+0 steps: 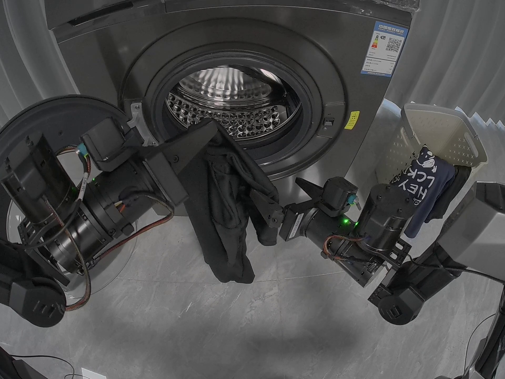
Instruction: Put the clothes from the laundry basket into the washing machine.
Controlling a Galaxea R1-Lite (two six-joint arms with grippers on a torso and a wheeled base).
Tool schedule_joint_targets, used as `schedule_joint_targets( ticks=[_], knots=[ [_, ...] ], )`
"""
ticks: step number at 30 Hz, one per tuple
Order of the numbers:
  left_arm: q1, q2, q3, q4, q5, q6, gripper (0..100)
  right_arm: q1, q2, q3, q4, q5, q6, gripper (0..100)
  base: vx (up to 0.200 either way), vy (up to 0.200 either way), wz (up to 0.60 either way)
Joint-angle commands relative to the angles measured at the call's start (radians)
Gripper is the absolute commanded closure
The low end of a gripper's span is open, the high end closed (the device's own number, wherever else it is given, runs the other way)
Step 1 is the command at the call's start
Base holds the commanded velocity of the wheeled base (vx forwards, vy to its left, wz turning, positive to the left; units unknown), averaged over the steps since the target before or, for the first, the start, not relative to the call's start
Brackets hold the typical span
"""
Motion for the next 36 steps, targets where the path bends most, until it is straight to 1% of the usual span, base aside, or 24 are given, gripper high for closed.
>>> schedule_joint_targets(
  ticks=[1,6,15,19,20,23,31,36],
  knots=[
    [0.000,-0.003,0.000,0.000,0.000,0.000,100,0.003,0.028,0.011,-0.013,0.000,-0.008,0,0.000,0.000,0.00],
    [0.000,-0.005,0.003,0.000,0.000,0.000,100,0.011,0.093,-0.038,-0.048,0.003,-0.035,0,0.000,0.000,0.00],
    [-0.007,-0.003,0.009,-0.002,0.000,0.000,100,-0.006,0.136,-0.182,-0.041,0.014,-0.043,0,0.000,0.000,0.00],
    [-0.004,-0.003,0.019,-0.002,0.000,0.000,100,-0.004,0.129,-0.188,-0.048,0.014,-0.043,0,0.000,0.000,0.00],
    [-0.002,0.000,0.023,-0.002,0.000,0.001,100,-0.001,0.123,-0.184,-0.052,0.014,-0.043,100,0.000,0.000,0.00],
    [-0.002,0.005,0.031,-0.002,0.000,0.001,100,0.003,0.099,-0.177,-0.053,0.015,-0.043,100,0.000,0.000,0.00],
    [-0.008,0.043,0.032,0.001,-0.003,0.000,100,0.016,-0.053,-0.047,-0.050,0.042,-0.043,100,0.000,0.000,0.00],
    [-0.010,0.048,0.039,0.004,-0.020,0.000,100,0.049,-0.139,0.014,-0.050,0.046,-0.037,100,0.000,0.000,0.00]
  ],
)
